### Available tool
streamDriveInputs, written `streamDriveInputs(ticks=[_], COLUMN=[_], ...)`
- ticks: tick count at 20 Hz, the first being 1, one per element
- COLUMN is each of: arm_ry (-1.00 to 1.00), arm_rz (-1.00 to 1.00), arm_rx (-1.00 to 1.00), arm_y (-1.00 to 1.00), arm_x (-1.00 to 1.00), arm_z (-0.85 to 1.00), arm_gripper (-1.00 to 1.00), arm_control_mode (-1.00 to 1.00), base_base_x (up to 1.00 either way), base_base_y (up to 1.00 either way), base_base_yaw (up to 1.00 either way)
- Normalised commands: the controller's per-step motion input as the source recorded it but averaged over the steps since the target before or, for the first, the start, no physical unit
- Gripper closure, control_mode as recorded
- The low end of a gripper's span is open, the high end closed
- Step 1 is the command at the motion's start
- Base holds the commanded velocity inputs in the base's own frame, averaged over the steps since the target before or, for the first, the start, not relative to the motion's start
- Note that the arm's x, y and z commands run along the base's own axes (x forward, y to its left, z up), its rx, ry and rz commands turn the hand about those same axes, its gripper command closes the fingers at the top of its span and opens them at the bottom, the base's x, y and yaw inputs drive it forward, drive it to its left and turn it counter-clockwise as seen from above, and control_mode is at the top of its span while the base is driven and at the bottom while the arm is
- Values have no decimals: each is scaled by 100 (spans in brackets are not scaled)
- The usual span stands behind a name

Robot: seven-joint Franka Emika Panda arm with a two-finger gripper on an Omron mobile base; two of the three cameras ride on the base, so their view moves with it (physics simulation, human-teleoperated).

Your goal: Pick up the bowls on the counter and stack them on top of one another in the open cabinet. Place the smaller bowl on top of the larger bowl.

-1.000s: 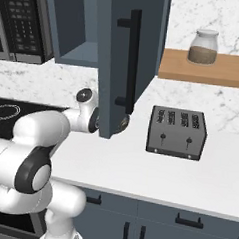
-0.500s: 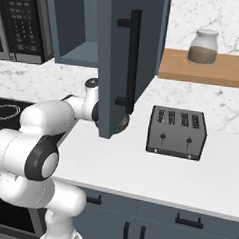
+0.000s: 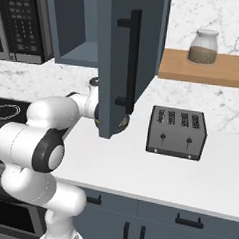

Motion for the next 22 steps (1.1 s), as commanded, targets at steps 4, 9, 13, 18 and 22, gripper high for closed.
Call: streamDriveInputs(ticks=[4,9,13,18,22], arm_ry=[5,3,0,0,0], arm_rz=[0,0,0,0,0], arm_rx=[1,0,0,0,0], arm_y=[-2,-7,0,0,0], arm_x=[-15,-10,4,32,49], arm_z=[-36,-1,-8,-32,-38], arm_gripper=[-100,-100,-100,-100,-100], arm_control_mode=[-100,-100,-100,-100,-100], base_base_x=[0,0,0,0,0], base_base_y=[0,0,0,0,0], base_base_yaw=[0,0,0,0,0])
